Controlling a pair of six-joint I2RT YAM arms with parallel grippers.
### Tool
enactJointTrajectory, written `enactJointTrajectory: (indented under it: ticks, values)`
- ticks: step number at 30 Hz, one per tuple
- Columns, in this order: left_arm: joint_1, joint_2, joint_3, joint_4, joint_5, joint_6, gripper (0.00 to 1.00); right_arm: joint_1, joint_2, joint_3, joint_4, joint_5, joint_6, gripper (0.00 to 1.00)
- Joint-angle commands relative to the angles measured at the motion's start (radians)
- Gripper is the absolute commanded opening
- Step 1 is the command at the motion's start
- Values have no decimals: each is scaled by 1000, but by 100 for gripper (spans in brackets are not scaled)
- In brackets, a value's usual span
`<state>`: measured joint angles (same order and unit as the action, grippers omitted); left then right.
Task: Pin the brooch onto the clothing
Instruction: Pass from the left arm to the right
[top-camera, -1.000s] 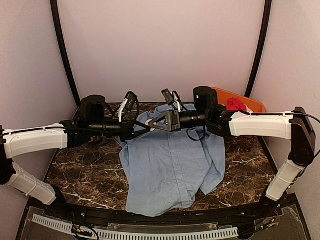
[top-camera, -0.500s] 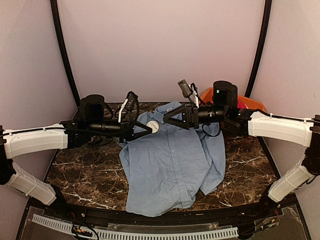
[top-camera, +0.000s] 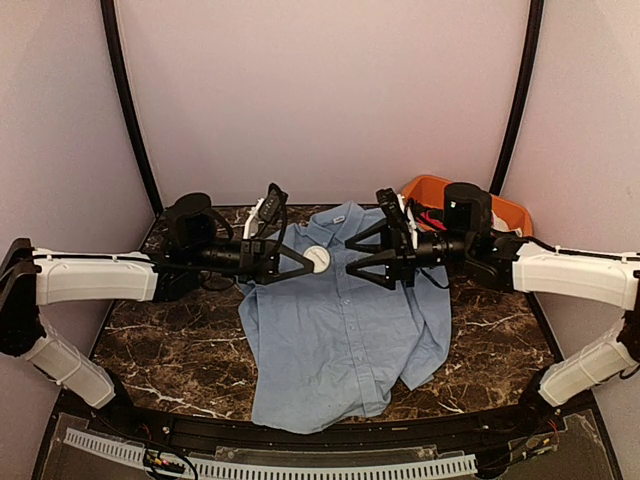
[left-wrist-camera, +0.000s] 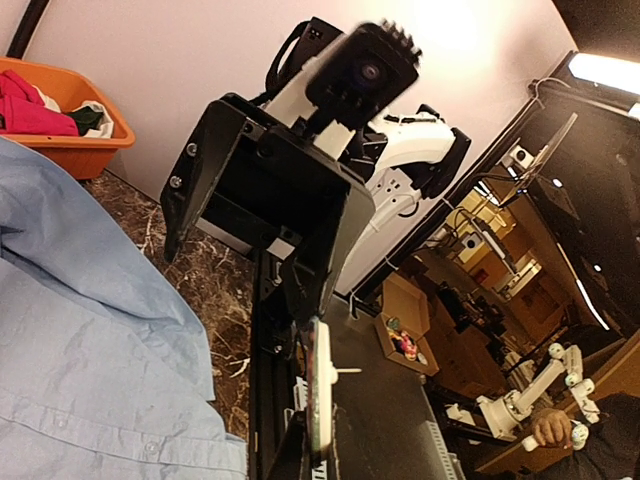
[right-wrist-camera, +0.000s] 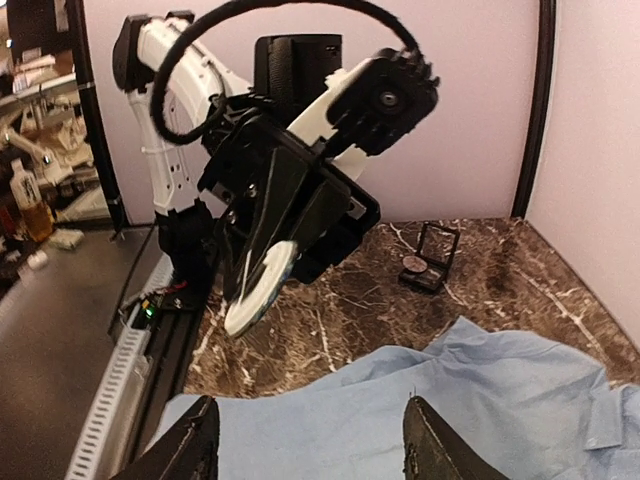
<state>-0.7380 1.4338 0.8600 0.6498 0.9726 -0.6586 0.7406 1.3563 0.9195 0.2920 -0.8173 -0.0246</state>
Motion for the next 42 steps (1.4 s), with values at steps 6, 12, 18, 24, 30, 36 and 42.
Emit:
enactJointTrajectory:
  ticks: [6, 12, 18, 24, 30, 36, 42]
  values:
    - [-1, 81, -8, 286, 129, -281, 1, 67, -162, -73, -36, 157, -733, 63]
    - [-3, 167, -2, 479, 173, -504, 1, 155, -133, -12, -156, 340, -1055, 60]
    - [-3, 280, -7, 786, 198, -796, 1, 218, -90, 12, -166, 478, -1179, 48]
    - [-3, 285, -8, 790, 191, -745, 1, 220, -94, 21, -166, 439, -957, 55]
    - [-3, 218, -26, 770, 168, -602, 1, 207, -166, -51, -87, 304, -659, 72]
    - [-12, 280, 1, 973, 105, -610, 1, 164, -265, -139, 77, 187, -436, 82]
    - [-57, 269, 43, 977, 95, -503, 1, 122, -264, -203, 279, 109, -224, 90]
